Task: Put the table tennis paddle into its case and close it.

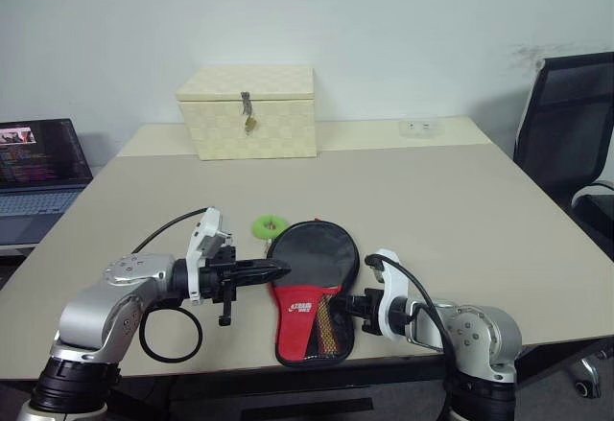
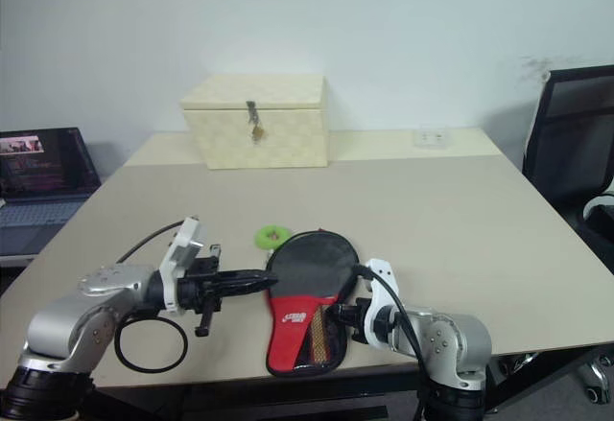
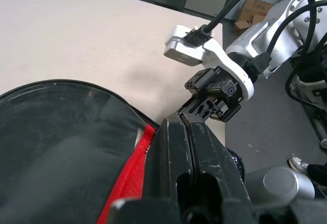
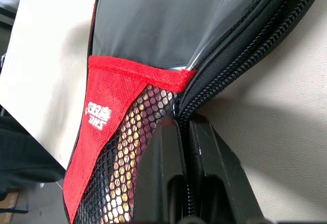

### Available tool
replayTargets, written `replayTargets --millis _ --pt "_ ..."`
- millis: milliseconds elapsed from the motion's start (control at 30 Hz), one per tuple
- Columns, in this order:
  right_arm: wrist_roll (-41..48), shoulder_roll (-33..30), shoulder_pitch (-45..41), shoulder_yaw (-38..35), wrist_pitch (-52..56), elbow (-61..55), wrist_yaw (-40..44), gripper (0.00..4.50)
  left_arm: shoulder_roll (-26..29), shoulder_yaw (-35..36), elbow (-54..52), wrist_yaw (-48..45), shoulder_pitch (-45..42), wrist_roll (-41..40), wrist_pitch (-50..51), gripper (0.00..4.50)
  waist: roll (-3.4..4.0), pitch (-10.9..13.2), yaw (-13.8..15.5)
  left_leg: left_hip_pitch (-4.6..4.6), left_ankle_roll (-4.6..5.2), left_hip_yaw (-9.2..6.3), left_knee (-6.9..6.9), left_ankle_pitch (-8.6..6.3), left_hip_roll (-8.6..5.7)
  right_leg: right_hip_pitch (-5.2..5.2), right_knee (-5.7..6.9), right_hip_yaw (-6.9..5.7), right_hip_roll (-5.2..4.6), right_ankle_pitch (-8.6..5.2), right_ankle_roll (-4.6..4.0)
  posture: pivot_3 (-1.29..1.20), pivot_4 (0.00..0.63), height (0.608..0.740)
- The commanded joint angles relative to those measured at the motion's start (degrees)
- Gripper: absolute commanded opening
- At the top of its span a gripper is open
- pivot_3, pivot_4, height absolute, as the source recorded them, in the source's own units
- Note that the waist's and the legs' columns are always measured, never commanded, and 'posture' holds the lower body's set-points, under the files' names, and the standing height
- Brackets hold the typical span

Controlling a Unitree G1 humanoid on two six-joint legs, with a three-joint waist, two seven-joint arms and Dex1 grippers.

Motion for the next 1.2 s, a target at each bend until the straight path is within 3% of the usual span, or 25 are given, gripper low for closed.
replayTargets --millis 33,300,500,667,733,833,1100,1133,1200 --pt "0.60 -0.05 -0.30 0.55 -0.23 -2.12 -0.28 0.02 1.20 0.83 -1.06 0.21 -0.39 -0.59 -0.13 0.00 0.00 0.00 0.00 -0.01 0.00 -0.01 0.00 0.00 0.00 0.00 -0.01 -0.01 0.00 0.00 0.00 0.00 0.150 0.740" --pt "5.46 -14.22 -2.65 10.03 -3.80 -10.39 7.18 2.40 1.32 2.51 -1.40 1.50 1.12 -0.77 -0.40 0.00 0.01 0.01 -0.07 -0.06 0.00 -0.02 -0.01 0.00 -0.01 0.00 -0.10 -0.02 0.00 0.00 0.02 0.00 0.150 0.740" --pt "10.71 -23.66 -8.52 11.10 -10.88 -10.67 16.84 4.48 1.41 3.24 0.65 3.21 1.27 0.64 -1.81 0.00 0.01 0.01 -0.01 -0.05 0.00 -0.08 0.02 0.00 -0.03 0.03 -0.15 -0.09 0.03 0.01 0.02 0.00 0.150 0.740" --pt "11.33 -20.77 -11.99 10.07 -18.80 -3.74 17.79 4.48 -0.08 2.55 6.59 8.51 -1.24 6.48 -7.29 0.00 0.01 0.01 -0.01 -0.06 0.01 -0.07 -0.01 0.00 -0.02 0.04 -0.26 -0.09 0.08 0.01 0.02 0.00 0.150 0.740" --pt "8.35 -20.50 -12.70 13.03 -23.10 0.44 16.86 4.50 -0.90 1.49 10.60 12.66 -3.03 10.81 -10.05 0.37 0.00 0.00 0.09 -0.08 0.01 -0.10 0.00 0.00 -0.03 0.04 -0.27 -0.12 0.08 0.01 0.01 0.00 0.150 0.740" --pt "7.35 -19.70 -12.79 15.58 -26.33 2.87 16.49 4.50 -2.42 0.77 15.80 16.36 -5.61 14.70 -13.08 1.21 0.00 0.01 0.22 -0.12 0.01 -0.07 0.02 0.00 -0.04 0.04 -0.30 -0.09 0.02 0.04 0.05 0.00 0.150 0.740" --pt "6.44 -20.16 -12.51 18.64 -29.60 4.46 16.72 4.50 -7.42 -1.76 30.05 22.62 -15.48 20.93 -16.58 4.17 0.00 0.01 1.28 -0.45 0.01 -0.19 0.11 0.00 -0.04 -0.14 -0.33 -0.21 -0.07 0.26 -0.10 0.00 0.150 0.740" --pt "6.21 -20.19 -12.64 18.84 -29.91 4.80 16.58 4.50 -8.23 -2.07 32.70 23.39 -17.34 21.66 -16.95 4.43 0.00 0.01 1.47 -0.45 0.00 -0.19 0.13 0.00 -0.04 -0.13 -0.33 -0.21 -0.07 0.27 -0.08 0.00 0.150 0.740" --pt "5.84 -20.09 -12.95 19.04 -30.38 5.53 16.06 4.50 -9.79 -2.25 39.03 25.64 -21.47 23.24 -17.35 4.43 -0.01 0.00 1.68 -0.45 0.01 -0.22 0.19 0.00 -0.08 -0.10 -0.31 -0.25 -0.07 0.28 -0.05 0.00 0.150 0.740"
